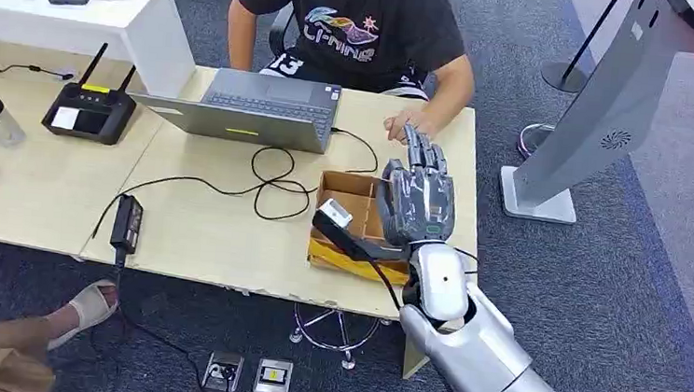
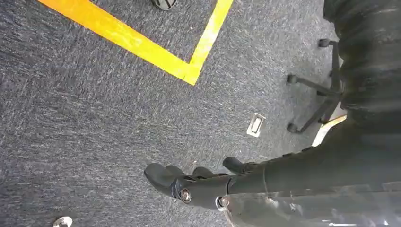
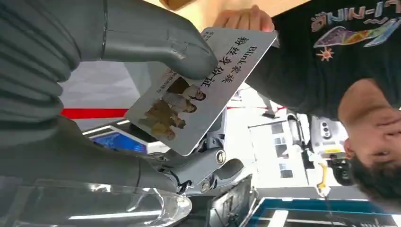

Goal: Pass the card to the sensor for recognition and then transmit it.

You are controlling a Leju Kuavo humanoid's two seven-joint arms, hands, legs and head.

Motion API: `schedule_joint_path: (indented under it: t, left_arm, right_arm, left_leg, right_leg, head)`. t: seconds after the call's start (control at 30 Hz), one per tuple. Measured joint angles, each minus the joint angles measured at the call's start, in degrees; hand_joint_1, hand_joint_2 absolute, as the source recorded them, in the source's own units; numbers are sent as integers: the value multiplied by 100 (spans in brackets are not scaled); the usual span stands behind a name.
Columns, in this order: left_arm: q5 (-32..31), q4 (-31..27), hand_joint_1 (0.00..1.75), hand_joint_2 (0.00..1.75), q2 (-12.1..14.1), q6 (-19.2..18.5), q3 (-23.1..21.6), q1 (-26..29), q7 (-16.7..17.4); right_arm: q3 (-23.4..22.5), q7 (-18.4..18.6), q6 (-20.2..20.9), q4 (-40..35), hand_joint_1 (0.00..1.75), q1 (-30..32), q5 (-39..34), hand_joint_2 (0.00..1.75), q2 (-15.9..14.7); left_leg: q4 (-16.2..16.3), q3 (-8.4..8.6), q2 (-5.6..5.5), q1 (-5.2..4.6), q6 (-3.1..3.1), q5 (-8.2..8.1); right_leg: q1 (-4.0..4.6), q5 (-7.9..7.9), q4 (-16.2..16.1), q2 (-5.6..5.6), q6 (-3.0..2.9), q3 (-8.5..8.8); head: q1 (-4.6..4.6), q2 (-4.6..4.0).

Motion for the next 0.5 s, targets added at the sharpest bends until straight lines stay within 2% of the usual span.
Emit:
schedule_joint_path:
  t: [0.23,0.3,0.5]
  left_arm:
    - [0,2,0,175,0,0,0,2,-50]
    - [0,2,0,175,0,0,0,1,-68]
    - [9,2,0,175,2,2,0,26,-39]
  right_arm:
    - [-103,44,-15,18,143,33,-2,175,-66]
    - [-157,109,-24,30,150,60,-15,175,-101]
    - [-397,251,-100,77,147,326,-177,175,-393]
  left_leg:
    - [0,1,1,0,0,0]
    - [1,3,2,0,0,0]
    - [1,2,7,-2,0,-1]
  right_leg:
    - [0,0,0,3,0,0]
    - [0,0,0,4,0,-2]
    - [-2,0,-1,10,0,-2]
  head:
    - [-2,0]
    - [-2,0]
    - [-2,0]
